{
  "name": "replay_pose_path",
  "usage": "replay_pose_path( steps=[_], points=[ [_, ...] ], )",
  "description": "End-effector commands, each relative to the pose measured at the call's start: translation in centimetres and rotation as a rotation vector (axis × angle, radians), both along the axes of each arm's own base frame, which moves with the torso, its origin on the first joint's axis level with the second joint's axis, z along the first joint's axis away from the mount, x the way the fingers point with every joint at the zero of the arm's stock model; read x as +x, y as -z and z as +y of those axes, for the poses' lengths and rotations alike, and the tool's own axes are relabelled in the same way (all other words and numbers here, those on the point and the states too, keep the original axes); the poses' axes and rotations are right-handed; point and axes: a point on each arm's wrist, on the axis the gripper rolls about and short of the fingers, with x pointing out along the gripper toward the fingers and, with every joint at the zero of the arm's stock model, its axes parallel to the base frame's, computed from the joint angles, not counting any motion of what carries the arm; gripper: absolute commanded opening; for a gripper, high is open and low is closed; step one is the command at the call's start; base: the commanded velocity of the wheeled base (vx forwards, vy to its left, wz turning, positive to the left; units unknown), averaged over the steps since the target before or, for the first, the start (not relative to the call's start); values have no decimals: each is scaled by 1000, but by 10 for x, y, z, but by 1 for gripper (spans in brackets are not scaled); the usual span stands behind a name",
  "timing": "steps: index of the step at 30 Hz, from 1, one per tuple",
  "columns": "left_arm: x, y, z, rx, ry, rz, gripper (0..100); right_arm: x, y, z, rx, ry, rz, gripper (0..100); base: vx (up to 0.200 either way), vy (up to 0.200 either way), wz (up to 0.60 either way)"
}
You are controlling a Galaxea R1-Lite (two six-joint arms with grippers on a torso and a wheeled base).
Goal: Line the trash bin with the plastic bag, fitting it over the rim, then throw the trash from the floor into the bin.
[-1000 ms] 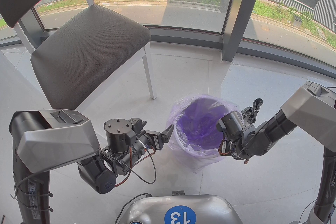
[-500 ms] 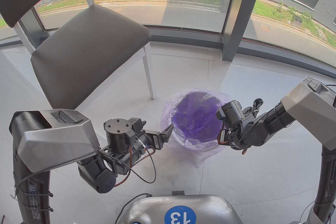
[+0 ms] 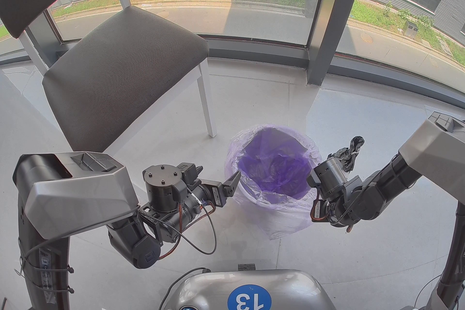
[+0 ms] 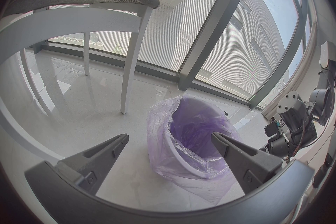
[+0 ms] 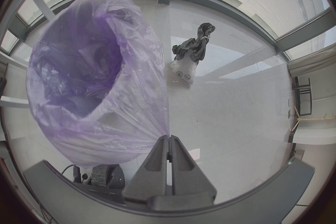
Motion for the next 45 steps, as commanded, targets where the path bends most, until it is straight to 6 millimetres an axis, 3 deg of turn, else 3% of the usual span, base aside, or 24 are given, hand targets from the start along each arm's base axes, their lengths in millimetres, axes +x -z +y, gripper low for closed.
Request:
replay_pose_path(
  steps=[1,5,12,16,27,33,45],
  points=[
    [0,1,0,0,1,1,100,-3,0,3,-1,-11,3,0,0,0,0],
    [0,0,0,-1,0,0,100,-8,3,6,-6,-24,13,0,0,0,0],
    [0,3,0,2,4,6,100,-8,11,-7,-42,-25,52,0,0,0,0],
    [1,4,0,1,4,4,100,2,22,-9,-41,-19,36,0,0,0,0],
    [5,7,2,3,-5,7,100,54,51,-3,-5,17,-36,0,0,0,0],
    [7,9,2,4,-7,10,100,73,53,-9,17,42,-63,0,0,0,0],
    [10,14,4,24,-11,-4,100,87,41,-17,108,27,-106,0,0,0,0]
  ],
)
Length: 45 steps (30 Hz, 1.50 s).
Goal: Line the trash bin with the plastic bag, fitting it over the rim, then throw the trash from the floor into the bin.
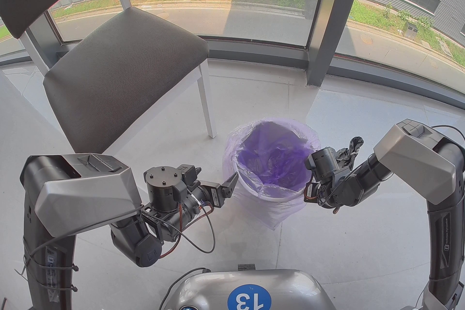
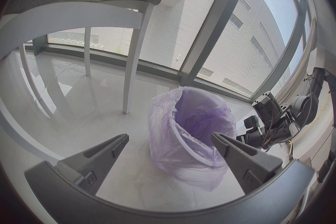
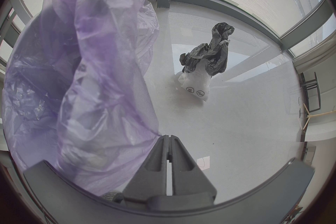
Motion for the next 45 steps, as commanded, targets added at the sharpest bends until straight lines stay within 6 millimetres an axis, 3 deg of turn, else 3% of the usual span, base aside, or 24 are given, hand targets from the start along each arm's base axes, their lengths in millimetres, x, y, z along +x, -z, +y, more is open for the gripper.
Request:
replay_pose_path(
  steps=[1,15,27,39,45],
  points=[
    [1,3,1,-2,-4,-4,100,2,-5,0,55,-21,-25,0,0,0,0],
    [1,2,0,-3,-2,-8,100,-17,-35,-6,101,-54,-73,0,0,0,0],
    [0,3,0,0,-1,-4,100,-28,-17,-14,122,-82,-72,0,0,0,0],
    [1,8,-1,4,-1,2,100,-15,18,-22,97,-87,-81,0,0,0,0],
    [2,12,-1,9,-1,11,100,-13,19,-22,119,-108,-92,0,0,0,0]
  ],
)
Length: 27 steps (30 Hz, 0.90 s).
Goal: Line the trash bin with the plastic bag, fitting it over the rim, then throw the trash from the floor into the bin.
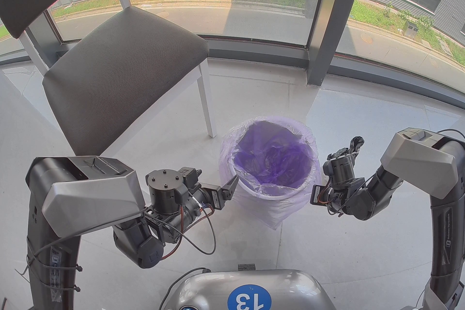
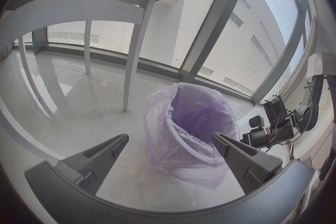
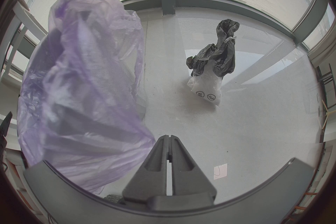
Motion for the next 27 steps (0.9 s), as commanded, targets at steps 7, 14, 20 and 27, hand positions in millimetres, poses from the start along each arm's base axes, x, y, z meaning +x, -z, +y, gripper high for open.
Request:
replay_pose_path(
  steps=[7,14,20,27],
  points=[
    [1,4,-1,1,0,3,100,-16,-16,-15,-47,-28,11,0,0,0,0],
    [-1,0,-1,-1,4,-15,100,-43,-36,-26,-140,-133,-3,100,0,0,0],
    [-1,-4,0,-4,3,-46,100,-62,-47,-30,-148,-246,-157,100,0,0,0],
    [-1,-4,1,3,4,-49,100,-89,-39,-31,-195,-453,-273,100,0,0,0]
  ],
)
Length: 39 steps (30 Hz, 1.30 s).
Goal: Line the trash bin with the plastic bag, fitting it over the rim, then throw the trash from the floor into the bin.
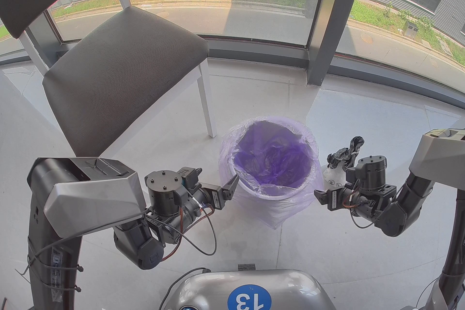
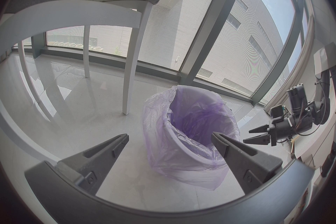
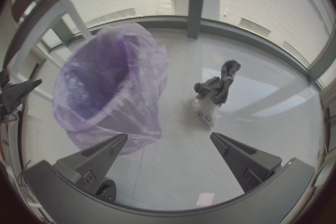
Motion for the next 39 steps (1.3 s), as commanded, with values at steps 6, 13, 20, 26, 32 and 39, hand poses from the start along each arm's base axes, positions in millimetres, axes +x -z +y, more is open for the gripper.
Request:
replay_pose_path(
  steps=[6,13,20,26,32,39],
  points=[
    [0,-2,1,1,-2,-12,100,-34,15,3,-68,-172,-9,100,0,0,0],
    [0,-2,1,0,-4,-14,100,-47,30,12,-60,-391,-34,100,0,0,0],
    [1,-2,1,-1,-5,-16,100,-42,47,15,-56,-463,-61,100,0,0,0],
    [3,-2,2,-2,-10,-17,100,-31,48,18,-35,-487,-90,100,0,0,0],
    [4,-1,3,-1,-11,-16,100,-22,44,20,-21,-502,-129,100,0,0,0],
    [4,1,2,0,-11,-13,100,-18,48,22,-14,-515,-135,100,0,0,0]
  ],
)
